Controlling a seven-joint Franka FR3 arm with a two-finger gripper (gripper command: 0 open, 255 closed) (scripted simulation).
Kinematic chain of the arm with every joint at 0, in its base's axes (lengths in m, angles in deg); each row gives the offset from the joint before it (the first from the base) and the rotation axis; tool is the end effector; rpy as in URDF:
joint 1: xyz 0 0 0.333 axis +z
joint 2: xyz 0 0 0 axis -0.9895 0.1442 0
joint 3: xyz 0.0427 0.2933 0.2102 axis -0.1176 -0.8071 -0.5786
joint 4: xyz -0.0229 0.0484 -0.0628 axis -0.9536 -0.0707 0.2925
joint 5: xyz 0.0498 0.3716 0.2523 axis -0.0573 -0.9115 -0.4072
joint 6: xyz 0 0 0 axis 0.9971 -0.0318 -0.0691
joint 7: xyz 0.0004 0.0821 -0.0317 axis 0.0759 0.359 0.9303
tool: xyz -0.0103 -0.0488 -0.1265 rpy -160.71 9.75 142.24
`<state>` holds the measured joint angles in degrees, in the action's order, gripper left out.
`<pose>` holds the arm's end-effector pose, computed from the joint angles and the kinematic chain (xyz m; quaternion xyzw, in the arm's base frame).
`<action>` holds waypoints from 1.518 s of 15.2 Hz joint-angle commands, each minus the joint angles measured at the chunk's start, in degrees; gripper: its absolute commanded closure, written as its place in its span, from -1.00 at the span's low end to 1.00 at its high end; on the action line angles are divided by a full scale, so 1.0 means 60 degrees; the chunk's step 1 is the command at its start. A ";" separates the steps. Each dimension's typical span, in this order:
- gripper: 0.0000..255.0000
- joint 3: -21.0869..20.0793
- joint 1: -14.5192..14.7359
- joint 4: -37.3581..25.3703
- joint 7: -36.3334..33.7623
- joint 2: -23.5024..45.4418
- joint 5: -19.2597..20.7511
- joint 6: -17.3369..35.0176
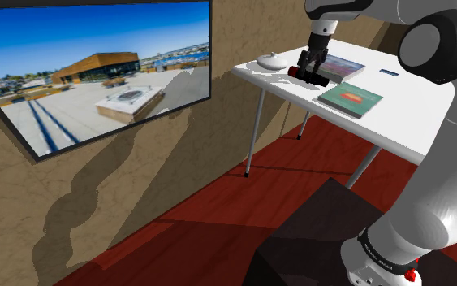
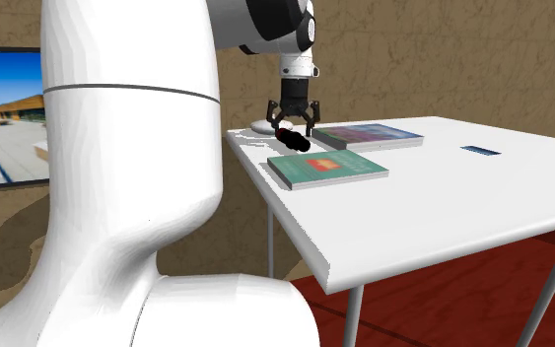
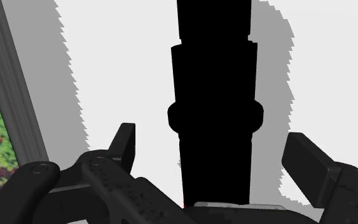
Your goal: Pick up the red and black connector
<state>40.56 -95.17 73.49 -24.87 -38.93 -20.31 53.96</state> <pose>0.6152 -0.3536 0.5244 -0.9982 0.0575 0.0094 0.0123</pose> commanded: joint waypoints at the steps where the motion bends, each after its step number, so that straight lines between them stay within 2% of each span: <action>1: 1.00 0.0002 -0.0001 0.0060 0.0009 -0.0011 0.0001 0.0054; 10: 1.00 -0.0003 0.0004 0.0041 -0.0003 0.0001 -0.0001 0.0047; 23: 1.00 0.0032 -0.0170 -0.2068 -0.0011 0.0307 -0.0093 -0.1768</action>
<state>40.75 -96.17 61.89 -24.89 -37.12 -20.85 44.15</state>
